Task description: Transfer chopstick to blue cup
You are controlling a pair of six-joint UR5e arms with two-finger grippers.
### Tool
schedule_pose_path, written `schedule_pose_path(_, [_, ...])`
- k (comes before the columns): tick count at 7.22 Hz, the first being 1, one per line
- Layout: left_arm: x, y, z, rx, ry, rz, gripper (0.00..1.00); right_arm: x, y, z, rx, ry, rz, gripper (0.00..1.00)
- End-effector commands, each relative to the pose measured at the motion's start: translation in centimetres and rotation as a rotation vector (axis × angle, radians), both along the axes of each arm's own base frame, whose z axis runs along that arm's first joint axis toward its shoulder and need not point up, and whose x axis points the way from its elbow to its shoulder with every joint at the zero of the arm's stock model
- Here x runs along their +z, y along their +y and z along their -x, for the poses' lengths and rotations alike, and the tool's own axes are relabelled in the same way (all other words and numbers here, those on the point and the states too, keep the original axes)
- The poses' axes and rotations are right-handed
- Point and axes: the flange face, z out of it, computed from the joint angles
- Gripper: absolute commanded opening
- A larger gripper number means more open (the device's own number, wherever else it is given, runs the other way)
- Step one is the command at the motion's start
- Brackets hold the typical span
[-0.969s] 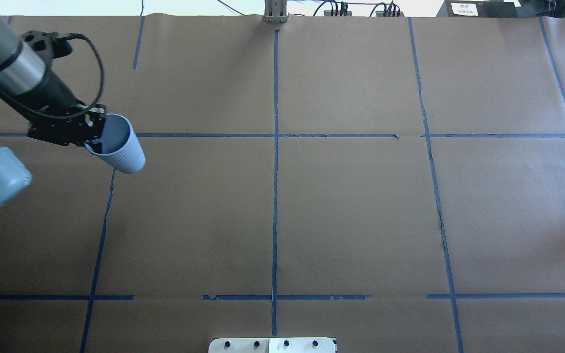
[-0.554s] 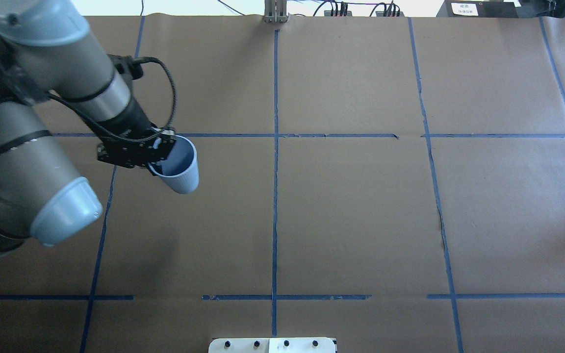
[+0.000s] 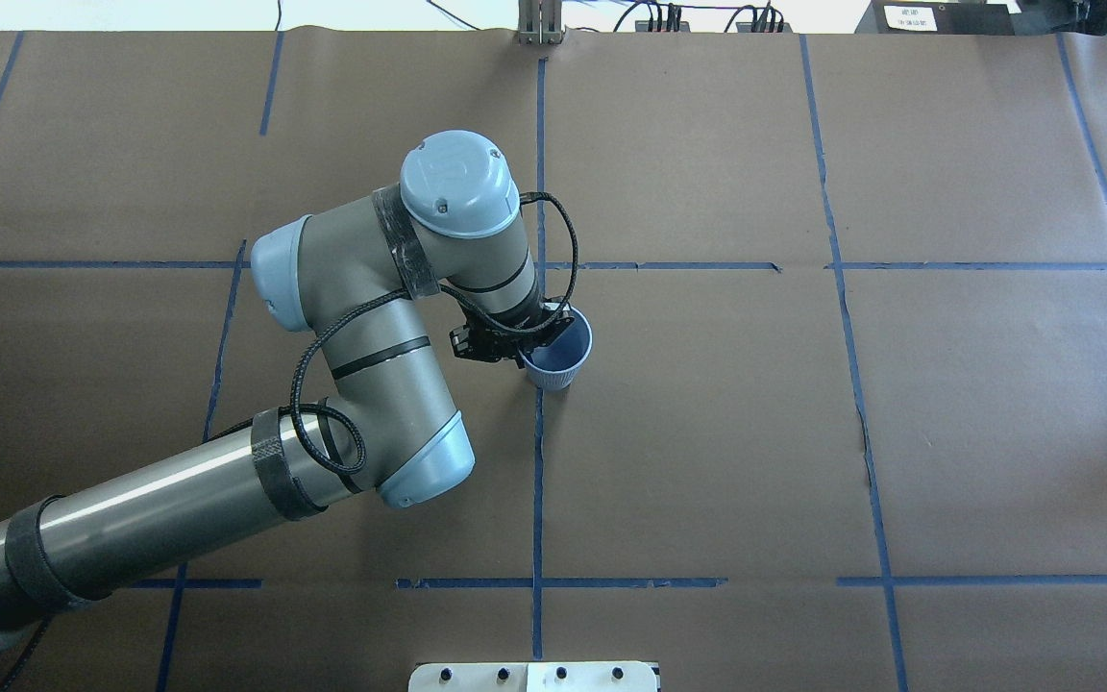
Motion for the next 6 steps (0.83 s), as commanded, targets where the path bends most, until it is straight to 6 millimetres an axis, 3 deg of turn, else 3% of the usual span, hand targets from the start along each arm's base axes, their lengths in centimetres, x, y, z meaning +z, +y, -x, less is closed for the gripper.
schedule_pose_path(1, [0.4,-0.2,-0.4,-0.001,-0.002,-0.002,0.01,0.0,-0.1,0.0,-0.001,0.002,-0.002,1.0])
schedule_pose_path(4, [1.4,-0.2,0.2,-0.004,-0.007,0.001,0.03,-0.1,-0.1,0.0,-0.001,0.002,-0.004,1.0])
schedule_pose_path(5, [1.9,0.0,0.6,-0.004,-0.007,0.001,0.09,-0.1,-0.1,0.0,-0.001,0.002,-0.004,1.0])
schedule_pose_path(6, [1.9,0.1,0.7,-0.004,-0.006,0.0,0.82,-0.1,-0.1,0.0,-0.001,0.002,-0.004,1.0])
